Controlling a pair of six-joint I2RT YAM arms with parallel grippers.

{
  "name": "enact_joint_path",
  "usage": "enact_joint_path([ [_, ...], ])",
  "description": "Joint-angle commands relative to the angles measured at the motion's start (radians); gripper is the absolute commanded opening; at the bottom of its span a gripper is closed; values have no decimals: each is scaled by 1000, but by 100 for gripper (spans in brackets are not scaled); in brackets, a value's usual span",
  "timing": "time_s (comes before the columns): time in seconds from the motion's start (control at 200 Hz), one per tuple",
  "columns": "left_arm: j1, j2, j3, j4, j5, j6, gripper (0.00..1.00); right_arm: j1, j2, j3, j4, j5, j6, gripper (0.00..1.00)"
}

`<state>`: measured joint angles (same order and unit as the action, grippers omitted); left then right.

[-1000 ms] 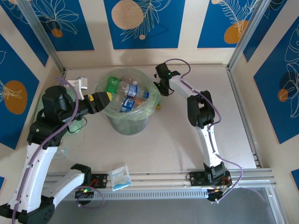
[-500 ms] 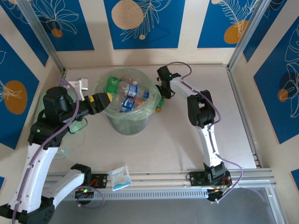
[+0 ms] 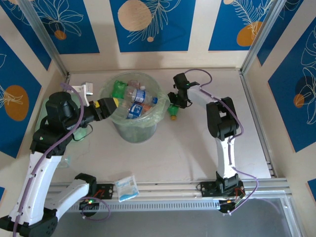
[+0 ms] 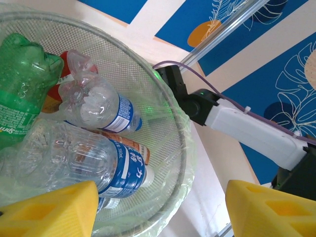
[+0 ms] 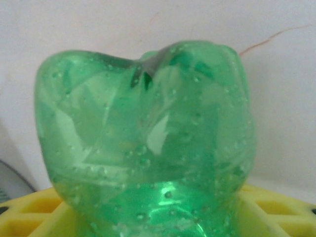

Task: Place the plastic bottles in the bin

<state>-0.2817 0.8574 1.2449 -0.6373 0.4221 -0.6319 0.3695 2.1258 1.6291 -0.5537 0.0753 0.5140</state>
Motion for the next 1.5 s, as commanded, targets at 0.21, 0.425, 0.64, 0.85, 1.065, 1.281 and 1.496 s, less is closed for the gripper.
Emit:
enact_joint_path([
  [0.21,1,-11,-30,48,4,-39,68,-5,-379,-257,85,35,60,62],
  [0.425,1,-11,-37,77,10,-78,68,-2,-650,-308,13,109,14,62],
  [0.64,0,-15,-25,54,-4,-65,68,81,-785,-130,-64,212,-112,64],
  [0.85,1,-21,-20,48,-11,-64,68,221,-692,120,-69,264,-233,65],
  [1.065,1,-26,-13,27,-20,-49,68,352,-511,314,-50,304,-381,65],
  [1.281,0,-20,-26,25,-24,-41,68,413,-328,495,-127,383,-459,65],
  [1.496,1,-16,-29,33,-22,-30,68,417,-215,597,-195,408,-474,66],
])
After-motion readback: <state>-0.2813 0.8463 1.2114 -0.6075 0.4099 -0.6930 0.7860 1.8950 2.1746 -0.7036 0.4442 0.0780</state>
